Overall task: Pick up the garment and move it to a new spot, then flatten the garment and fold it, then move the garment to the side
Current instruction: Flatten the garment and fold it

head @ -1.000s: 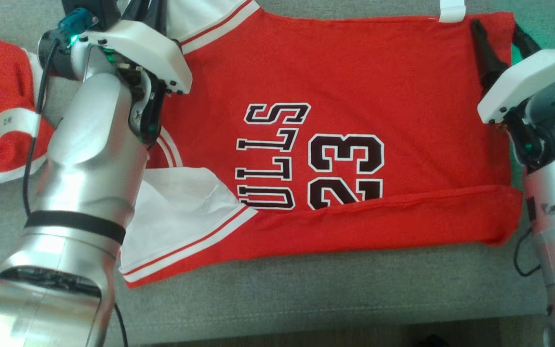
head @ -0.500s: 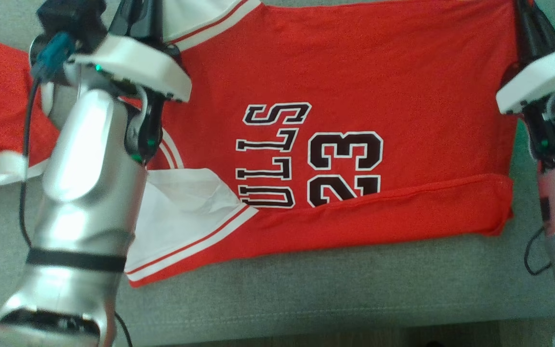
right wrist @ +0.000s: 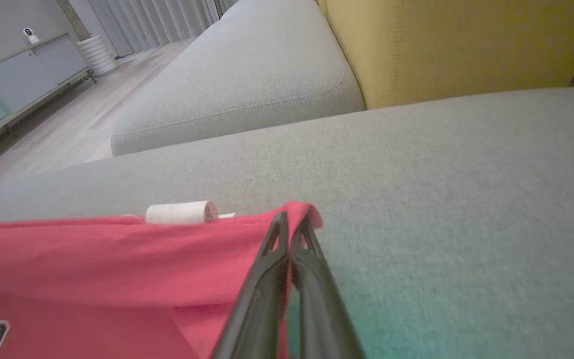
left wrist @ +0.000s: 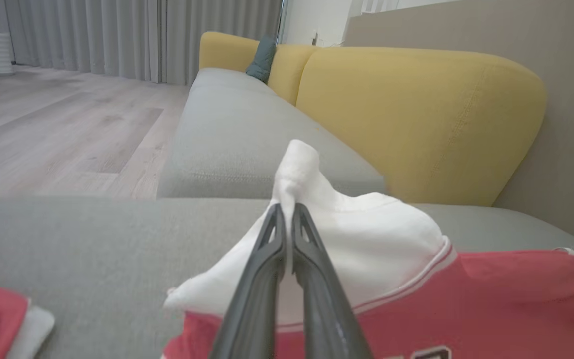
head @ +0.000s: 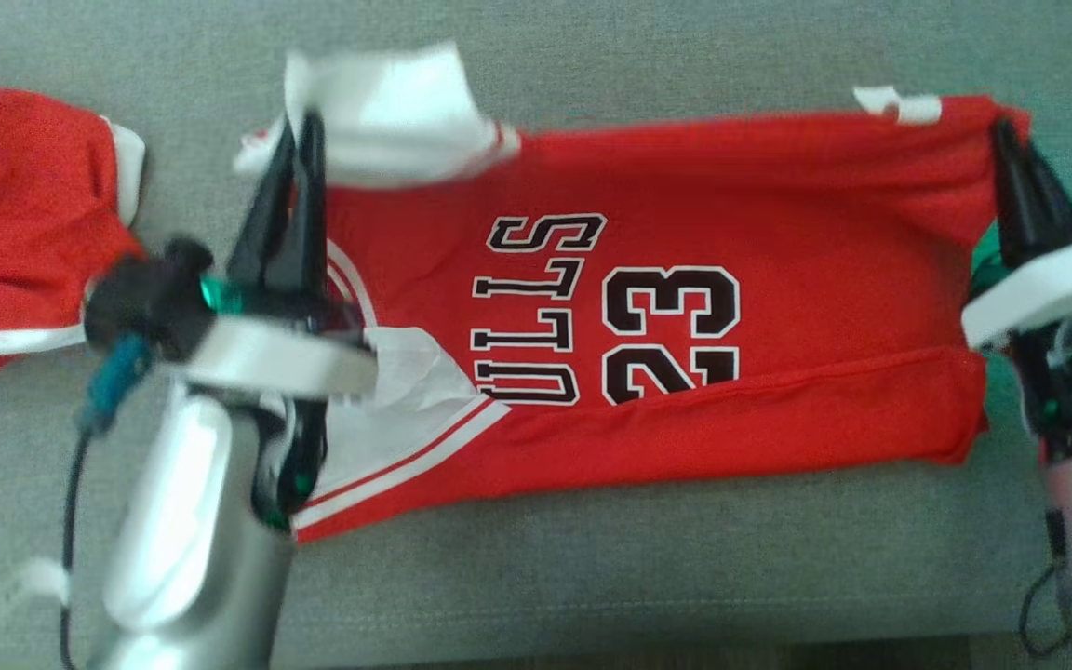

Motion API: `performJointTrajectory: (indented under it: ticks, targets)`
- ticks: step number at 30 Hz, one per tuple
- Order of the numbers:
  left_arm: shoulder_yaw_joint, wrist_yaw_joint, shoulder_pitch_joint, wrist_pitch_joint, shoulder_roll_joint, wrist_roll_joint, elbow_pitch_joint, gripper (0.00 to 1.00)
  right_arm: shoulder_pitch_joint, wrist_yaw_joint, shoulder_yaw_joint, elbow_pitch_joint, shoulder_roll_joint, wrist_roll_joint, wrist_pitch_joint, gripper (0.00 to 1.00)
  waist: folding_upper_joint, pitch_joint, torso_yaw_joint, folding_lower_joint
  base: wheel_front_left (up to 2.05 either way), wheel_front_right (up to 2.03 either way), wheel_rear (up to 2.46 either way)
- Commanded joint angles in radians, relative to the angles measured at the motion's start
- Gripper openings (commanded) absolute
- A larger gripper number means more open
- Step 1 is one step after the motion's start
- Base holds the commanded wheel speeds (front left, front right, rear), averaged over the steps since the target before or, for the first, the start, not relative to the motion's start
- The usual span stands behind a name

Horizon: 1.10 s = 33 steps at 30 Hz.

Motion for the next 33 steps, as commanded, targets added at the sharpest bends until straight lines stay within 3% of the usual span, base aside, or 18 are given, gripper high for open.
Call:
performJointTrajectory:
  ticks: [1,7,15,16,17,18,19,20,27,33]
  targets:
    - [0.041,0.001,0.029,-0.005,0.025,0.003,-0.051,0.0,0.032,-0.001,0.005,-0.047,0.002,0.007,-0.003,0.0,0.0,-0.005,0.002,0.0,0.0,0.0,0.0]
    - [0.025,-0.001,0.176,-0.005,0.01,-0.016,-0.053,0.0,0.145,-0.001,-0.001,-0.117,0.028,-0.012,-0.005,0.0,0.0,-0.019,0.009,0.0,0.0,0.0,0.0]
    - [0.007,0.001,0.253,-0.004,-0.001,-0.051,0.0,0.0,0.25,-0.001,-0.013,-0.181,0.064,-0.036,0.005,0.0,0.0,-0.028,0.005,0.0,0.0,0.0,0.0]
    - [0.005,0.001,0.259,-0.003,-0.002,-0.056,0.011,0.0,0.263,-0.001,-0.014,-0.188,0.07,-0.04,0.006,0.02,0.0,-0.028,0.004,0.0,0.0,0.0,0.0]
    - [0.004,0.002,0.263,-0.001,-0.004,-0.062,0.023,0.01,0.277,-0.001,-0.017,-0.193,0.078,-0.042,0.008,0.16,0.0,-0.03,0.003,0.0,0.0,0.0,0.0]
    - [0.003,0.003,0.266,0.004,-0.005,-0.072,0.037,0.44,0.291,-0.001,-0.02,-0.197,0.084,-0.047,0.012,0.34,0.0,-0.031,0.003,0.0,0.0,0.0,0.0]
    - [0.004,0.004,0.268,0.006,-0.006,-0.081,0.048,0.94,0.303,-0.001,-0.023,-0.202,0.09,-0.052,0.013,0.66,0.0,-0.033,0.003,0.0,0.0,0.0,0.0]
    - [0.005,0.005,0.27,0.011,-0.007,-0.091,0.06,1.0,0.315,-0.001,-0.028,-0.208,0.098,-0.056,0.013,1.0,0.0,-0.035,0.002,0.0,0.0,0.0,0.0]
    - [0.022,0.028,0.301,0.017,0.0,-0.111,0.09,1.0,0.397,-0.001,-0.052,-0.252,0.13,-0.09,0.005,1.0,0.0,-0.064,-0.003,0.0,0.0,0.0,0.0]
    - [0.054,0.084,0.334,0.007,0.038,-0.069,0.04,1.0,0.448,-0.001,-0.074,-0.346,0.148,-0.162,-0.031,1.0,0.0,-0.107,-0.003,0.0,0.0,0.0,0.0]
